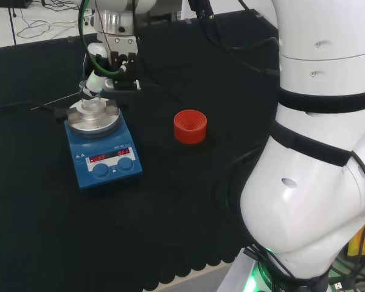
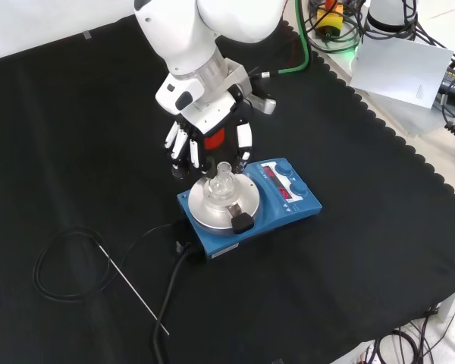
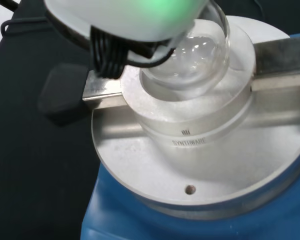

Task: Place the round-bottom flask on the heater.

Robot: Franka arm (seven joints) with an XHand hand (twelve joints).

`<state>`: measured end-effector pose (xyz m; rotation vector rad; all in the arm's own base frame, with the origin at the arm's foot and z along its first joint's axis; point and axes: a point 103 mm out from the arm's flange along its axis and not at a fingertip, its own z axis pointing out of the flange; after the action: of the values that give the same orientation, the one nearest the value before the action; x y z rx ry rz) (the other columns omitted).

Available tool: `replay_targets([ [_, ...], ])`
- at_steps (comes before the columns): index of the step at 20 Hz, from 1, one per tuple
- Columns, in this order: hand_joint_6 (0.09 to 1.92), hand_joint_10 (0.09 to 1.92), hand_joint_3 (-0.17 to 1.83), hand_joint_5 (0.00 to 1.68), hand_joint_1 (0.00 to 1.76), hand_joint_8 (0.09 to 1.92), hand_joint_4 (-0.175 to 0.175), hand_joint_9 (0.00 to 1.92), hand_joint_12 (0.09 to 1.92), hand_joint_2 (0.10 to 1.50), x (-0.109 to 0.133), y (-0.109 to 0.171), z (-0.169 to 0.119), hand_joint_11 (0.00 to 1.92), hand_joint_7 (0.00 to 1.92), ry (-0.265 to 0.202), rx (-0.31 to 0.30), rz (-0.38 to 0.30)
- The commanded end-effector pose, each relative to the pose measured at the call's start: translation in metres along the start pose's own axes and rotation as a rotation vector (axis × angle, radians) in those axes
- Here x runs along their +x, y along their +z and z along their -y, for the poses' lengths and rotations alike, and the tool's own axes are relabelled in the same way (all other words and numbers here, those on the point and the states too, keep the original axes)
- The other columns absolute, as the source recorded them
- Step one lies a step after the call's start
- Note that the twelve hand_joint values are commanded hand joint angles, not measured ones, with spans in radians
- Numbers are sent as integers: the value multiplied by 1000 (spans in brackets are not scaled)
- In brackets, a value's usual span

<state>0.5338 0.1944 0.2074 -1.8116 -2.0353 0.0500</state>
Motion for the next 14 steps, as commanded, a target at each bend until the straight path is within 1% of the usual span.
replay_targets([
  [1,862,674,578,946,1010,743,5,574,1341,705,-4,1,0,378,293,19,55,-19],
  [2,861,689,605,854,983,747,-30,551,1348,674,-4,0,1,364,265,21,57,-22],
  [3,856,697,625,784,966,747,-48,536,1352,652,-4,-1,2,355,243,23,60,-23],
  [4,846,700,636,729,956,746,-56,523,1354,636,-3,-2,3,348,228,24,62,-25],
  [6,824,702,644,652,947,743,-57,504,1355,618,-3,-6,6,339,210,25,60,-21],
  [9,797,702,644,582,942,742,-52,487,1357,605,-3,-11,14,324,202,24,50,-8],
  [14,762,707,641,522,934,746,-45,478,1363,596,-5,-24,41,307,212,26,12,23],
])
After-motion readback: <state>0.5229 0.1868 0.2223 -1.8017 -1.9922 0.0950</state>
